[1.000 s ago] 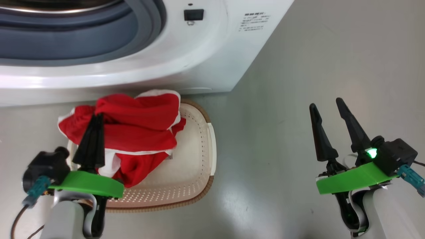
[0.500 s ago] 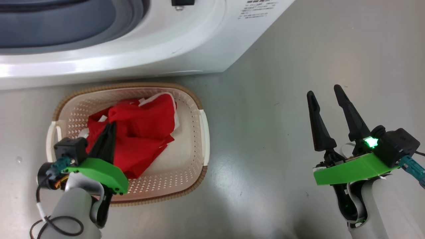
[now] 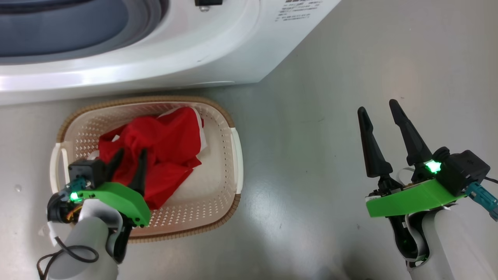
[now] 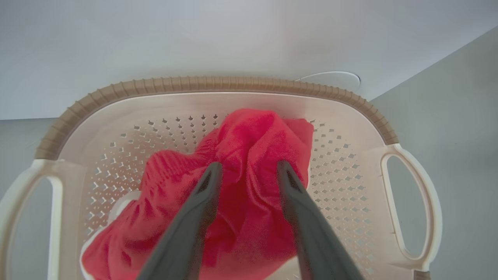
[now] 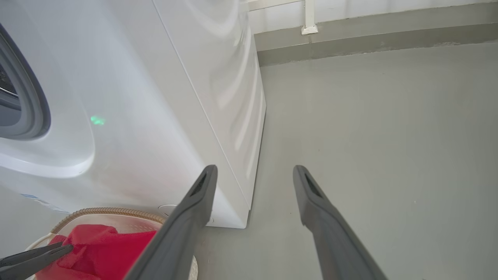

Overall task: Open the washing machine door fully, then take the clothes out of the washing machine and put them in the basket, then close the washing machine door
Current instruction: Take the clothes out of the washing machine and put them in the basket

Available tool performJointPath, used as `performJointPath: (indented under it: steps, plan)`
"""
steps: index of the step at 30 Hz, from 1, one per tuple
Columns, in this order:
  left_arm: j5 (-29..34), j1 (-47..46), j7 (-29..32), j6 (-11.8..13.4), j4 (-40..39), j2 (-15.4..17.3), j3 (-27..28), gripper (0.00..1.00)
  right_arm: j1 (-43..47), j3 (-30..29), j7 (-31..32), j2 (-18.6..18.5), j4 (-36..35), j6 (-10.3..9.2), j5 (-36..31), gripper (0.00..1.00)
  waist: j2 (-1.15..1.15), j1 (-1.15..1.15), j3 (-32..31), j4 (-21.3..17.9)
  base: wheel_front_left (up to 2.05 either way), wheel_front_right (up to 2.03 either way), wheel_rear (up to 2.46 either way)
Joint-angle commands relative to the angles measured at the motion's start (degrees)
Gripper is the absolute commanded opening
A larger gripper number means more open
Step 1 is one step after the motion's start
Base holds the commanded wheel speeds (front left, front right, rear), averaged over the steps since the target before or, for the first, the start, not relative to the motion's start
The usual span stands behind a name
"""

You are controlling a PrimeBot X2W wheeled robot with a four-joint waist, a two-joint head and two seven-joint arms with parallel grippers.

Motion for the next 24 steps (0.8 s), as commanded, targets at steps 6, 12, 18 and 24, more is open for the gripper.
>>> performJointPath:
  steps: [6,12,18,24]
  plan:
    - [-1.2,2.4,-0.3,-0.3,-2.8,2.3,2.0,1.0,0.7,0.8,-0.4,-0.2,-0.5,0.28,-0.2,1.0,0.0,0.0,-3.2,1.0,0.0,0.0,0.0]
    - [-0.6,6.1,-0.3,-0.3,-5.9,1.7,4.0,1.0,1.7,0.8,-0.4,-0.2,0.8,0.28,-0.7,1.0,0.0,0.0,-7.8,1.7,0.0,0.0,0.0]
    - [0.9,9.5,-0.3,-0.3,-9.4,1.3,6.2,1.0,3.0,0.2,-0.4,-0.2,2.1,0.28,-1.2,1.0,0.0,0.0,-12.6,2.3,0.0,0.0,0.0]
    - [3.3,13.1,-0.3,-0.3,-13.9,1.0,9.0,1.0,5.2,0.0,-0.4,-0.2,3.0,0.28,-1.6,1.0,0.0,0.0,-17.2,2.7,0.0,0.0,0.0]
